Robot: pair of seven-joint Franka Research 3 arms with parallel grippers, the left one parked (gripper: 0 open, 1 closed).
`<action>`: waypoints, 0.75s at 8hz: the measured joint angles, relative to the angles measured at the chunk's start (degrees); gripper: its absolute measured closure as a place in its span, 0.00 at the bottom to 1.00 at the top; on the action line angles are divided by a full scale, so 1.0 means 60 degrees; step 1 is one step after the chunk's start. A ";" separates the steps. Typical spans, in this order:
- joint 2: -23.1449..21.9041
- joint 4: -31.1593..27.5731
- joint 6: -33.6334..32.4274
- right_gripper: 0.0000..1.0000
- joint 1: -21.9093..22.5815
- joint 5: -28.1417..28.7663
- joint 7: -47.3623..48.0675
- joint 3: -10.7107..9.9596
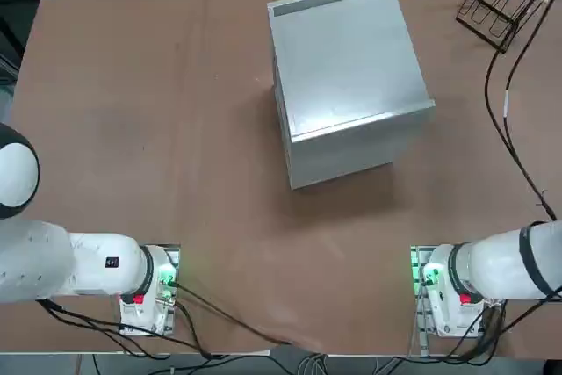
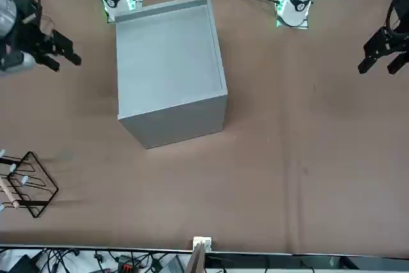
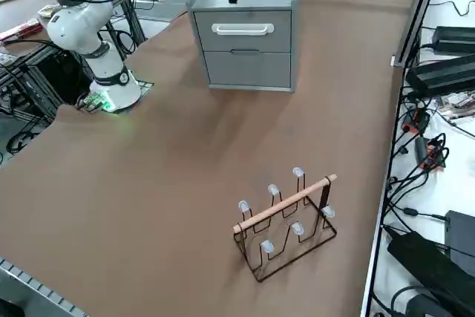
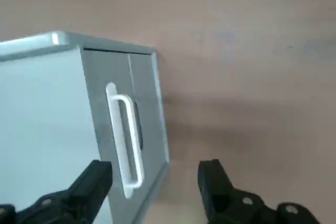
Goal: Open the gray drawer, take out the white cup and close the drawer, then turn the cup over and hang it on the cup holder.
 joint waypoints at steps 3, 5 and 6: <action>0.0170 -0.1058 0.1057 0.00 -0.0011 0.0607 -0.1082 -0.0018; 0.0173 -0.1900 0.1703 0.00 -0.0013 0.1101 -0.1814 -0.0022; 0.0173 -0.2210 0.1887 0.00 -0.0017 0.1505 -0.2103 -0.0027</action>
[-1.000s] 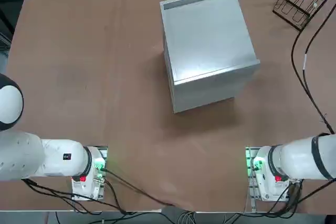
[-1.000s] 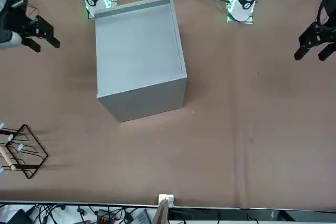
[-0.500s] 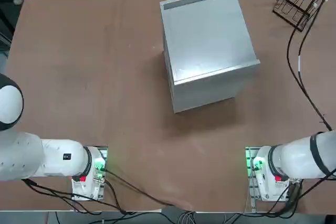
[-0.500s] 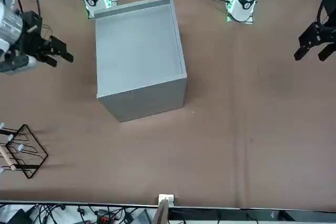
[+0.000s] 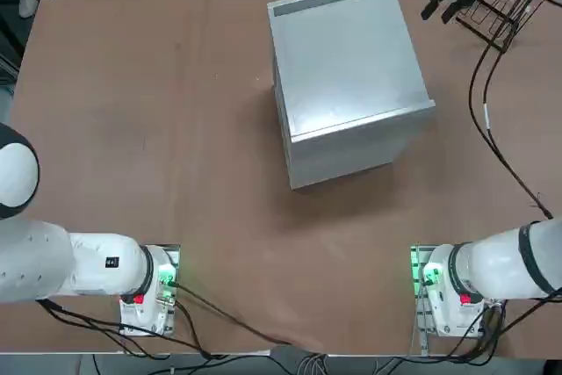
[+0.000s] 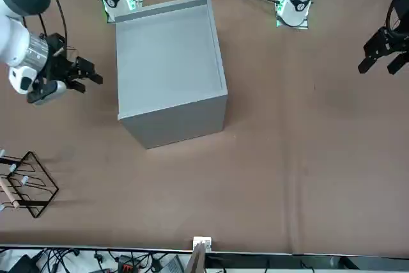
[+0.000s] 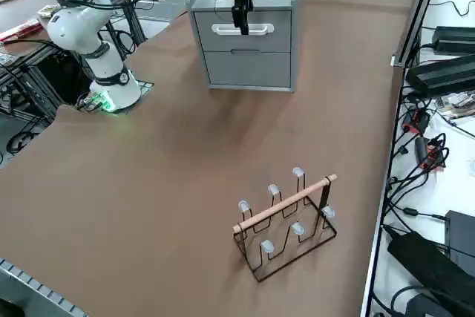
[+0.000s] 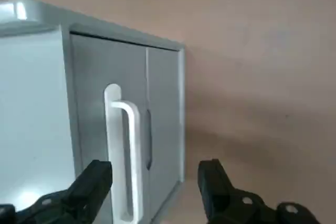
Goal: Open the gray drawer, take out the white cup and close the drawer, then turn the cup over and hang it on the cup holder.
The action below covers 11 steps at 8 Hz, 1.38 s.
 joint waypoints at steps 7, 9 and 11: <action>0.0140 -0.1287 0.1160 0.00 0.0159 0.0694 -0.0542 0.0071; 0.0327 -0.1298 0.1319 0.00 0.0305 0.0793 -0.0545 0.0092; 0.0392 -0.1353 0.1410 0.00 0.0407 0.0846 -0.0545 0.0096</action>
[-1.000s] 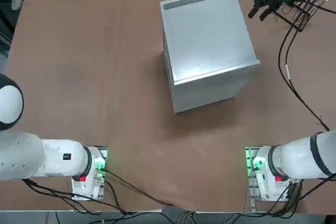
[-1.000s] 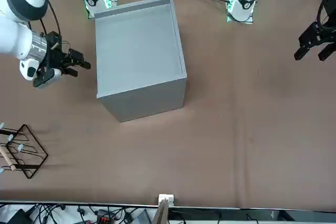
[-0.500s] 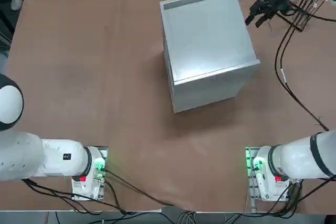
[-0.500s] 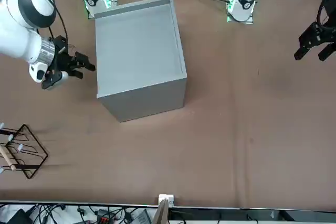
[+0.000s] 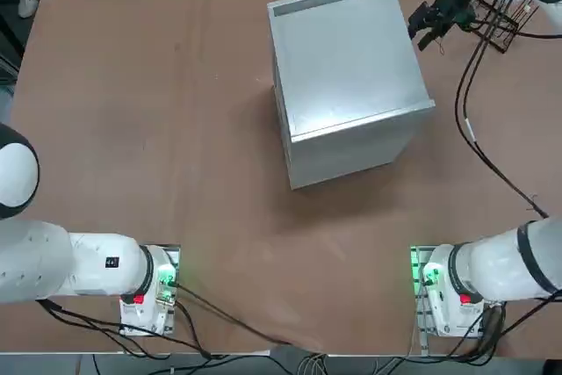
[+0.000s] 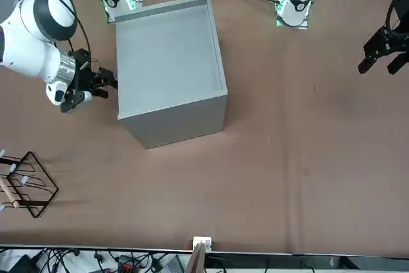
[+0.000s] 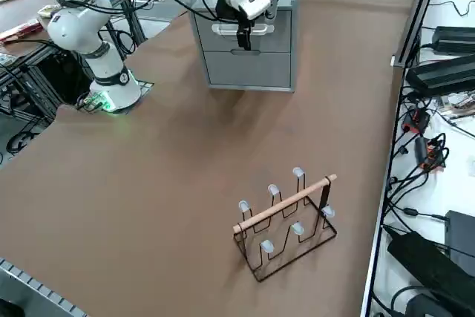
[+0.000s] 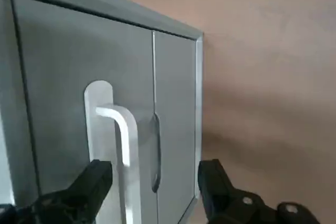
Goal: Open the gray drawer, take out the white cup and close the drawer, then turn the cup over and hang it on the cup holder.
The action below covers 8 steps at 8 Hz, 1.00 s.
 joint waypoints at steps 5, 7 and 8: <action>0.0259 -0.0072 0.0085 0.00 0.0059 0.0025 -0.0004 -0.0043; 0.0311 -0.0072 0.0040 0.00 0.0013 0.0077 -0.0006 -0.0052; 0.0311 -0.0062 -0.0082 0.00 -0.0101 0.0107 -0.0006 -0.0054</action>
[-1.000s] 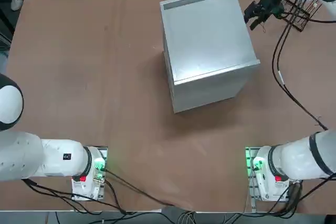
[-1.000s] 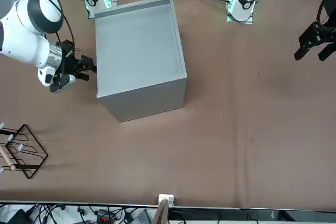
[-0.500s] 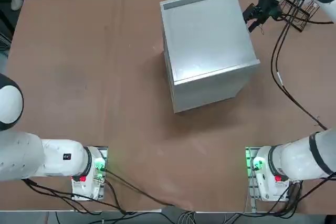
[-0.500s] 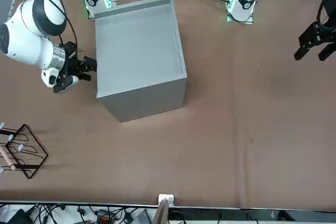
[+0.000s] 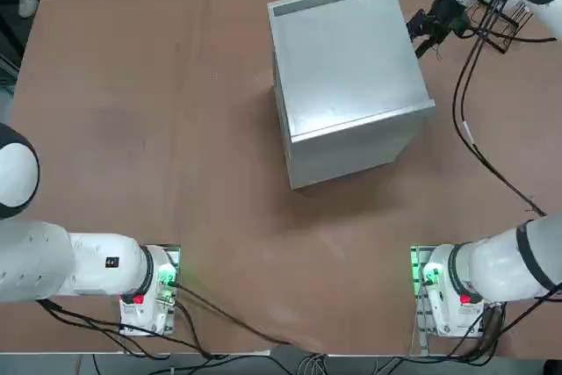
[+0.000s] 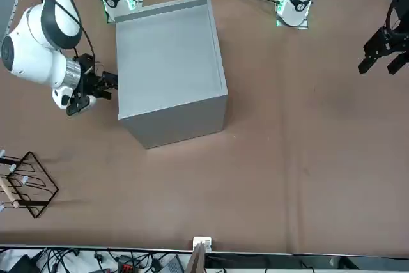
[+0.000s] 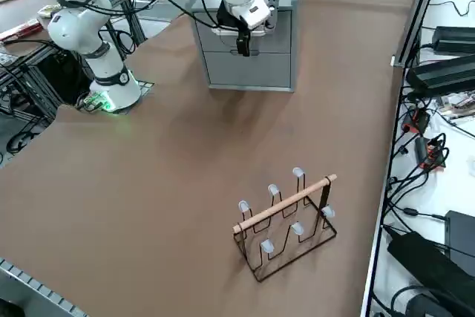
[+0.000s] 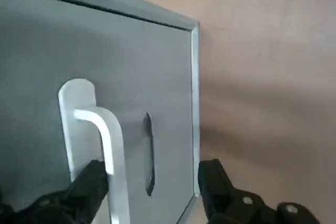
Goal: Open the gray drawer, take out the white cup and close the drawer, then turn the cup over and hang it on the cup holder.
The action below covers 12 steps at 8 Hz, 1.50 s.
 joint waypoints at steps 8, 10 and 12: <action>-0.0079 0.0189 -0.1179 0.00 -0.2528 -0.1080 -0.1805 -0.0126; -0.0079 0.0277 -0.1188 0.00 -0.2768 -0.1402 -0.2021 -0.0122; -0.0029 0.0345 -0.1188 0.00 -0.3202 -0.1420 -0.2603 -0.0125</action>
